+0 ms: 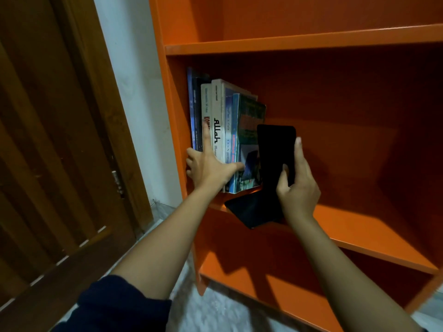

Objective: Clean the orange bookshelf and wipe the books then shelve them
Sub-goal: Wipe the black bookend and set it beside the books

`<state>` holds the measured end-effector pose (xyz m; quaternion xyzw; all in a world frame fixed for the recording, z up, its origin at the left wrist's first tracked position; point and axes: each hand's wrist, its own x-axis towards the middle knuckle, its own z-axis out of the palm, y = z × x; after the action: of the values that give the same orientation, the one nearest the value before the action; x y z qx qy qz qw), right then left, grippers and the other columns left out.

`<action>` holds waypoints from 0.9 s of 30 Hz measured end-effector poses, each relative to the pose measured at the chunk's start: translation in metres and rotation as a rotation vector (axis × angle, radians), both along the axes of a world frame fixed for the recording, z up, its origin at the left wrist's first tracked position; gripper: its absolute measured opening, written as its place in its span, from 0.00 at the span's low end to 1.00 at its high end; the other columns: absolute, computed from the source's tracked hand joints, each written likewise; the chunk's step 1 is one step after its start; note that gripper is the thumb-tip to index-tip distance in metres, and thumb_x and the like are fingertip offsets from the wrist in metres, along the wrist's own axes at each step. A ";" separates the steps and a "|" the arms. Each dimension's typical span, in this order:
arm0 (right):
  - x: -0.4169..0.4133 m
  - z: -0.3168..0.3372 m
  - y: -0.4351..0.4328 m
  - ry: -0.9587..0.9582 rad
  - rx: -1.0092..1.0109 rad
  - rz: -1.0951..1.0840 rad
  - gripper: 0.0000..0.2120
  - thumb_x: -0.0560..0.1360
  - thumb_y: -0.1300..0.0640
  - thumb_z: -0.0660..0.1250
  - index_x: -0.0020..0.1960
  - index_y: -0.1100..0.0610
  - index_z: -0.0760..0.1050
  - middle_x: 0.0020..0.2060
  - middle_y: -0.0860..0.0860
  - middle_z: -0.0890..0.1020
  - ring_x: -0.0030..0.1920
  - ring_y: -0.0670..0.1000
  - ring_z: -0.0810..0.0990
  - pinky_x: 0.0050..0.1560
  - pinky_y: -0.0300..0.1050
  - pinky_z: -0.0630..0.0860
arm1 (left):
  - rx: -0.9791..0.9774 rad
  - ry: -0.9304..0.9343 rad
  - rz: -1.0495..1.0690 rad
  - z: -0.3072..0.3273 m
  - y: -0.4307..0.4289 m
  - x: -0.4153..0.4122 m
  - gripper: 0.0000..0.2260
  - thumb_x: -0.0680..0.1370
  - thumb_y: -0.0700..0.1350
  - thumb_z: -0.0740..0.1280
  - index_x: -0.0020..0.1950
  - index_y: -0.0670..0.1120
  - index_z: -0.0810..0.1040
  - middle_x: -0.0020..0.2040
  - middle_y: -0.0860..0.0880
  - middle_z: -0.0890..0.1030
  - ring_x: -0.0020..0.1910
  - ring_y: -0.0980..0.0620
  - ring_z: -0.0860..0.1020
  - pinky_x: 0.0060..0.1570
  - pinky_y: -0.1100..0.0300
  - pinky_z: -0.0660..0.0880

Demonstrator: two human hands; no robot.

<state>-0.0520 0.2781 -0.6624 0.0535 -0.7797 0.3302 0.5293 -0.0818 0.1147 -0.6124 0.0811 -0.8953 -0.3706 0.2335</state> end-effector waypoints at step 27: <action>-0.069 -0.009 -0.058 -0.547 -1.102 0.902 0.15 0.82 0.53 0.53 0.43 0.53 0.75 0.29 0.43 0.83 0.35 0.44 0.80 0.37 0.35 0.75 | 0.002 0.194 -0.055 -0.047 -0.021 0.027 0.56 0.61 0.64 0.74 0.71 0.67 0.32 0.60 0.42 0.62 0.59 0.40 0.67 0.60 0.45 0.70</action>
<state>-0.1207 0.2204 -0.6711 0.0112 -0.5082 0.8573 0.0813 -0.0550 0.0934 -0.6597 0.0205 -0.8701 -0.3838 0.3086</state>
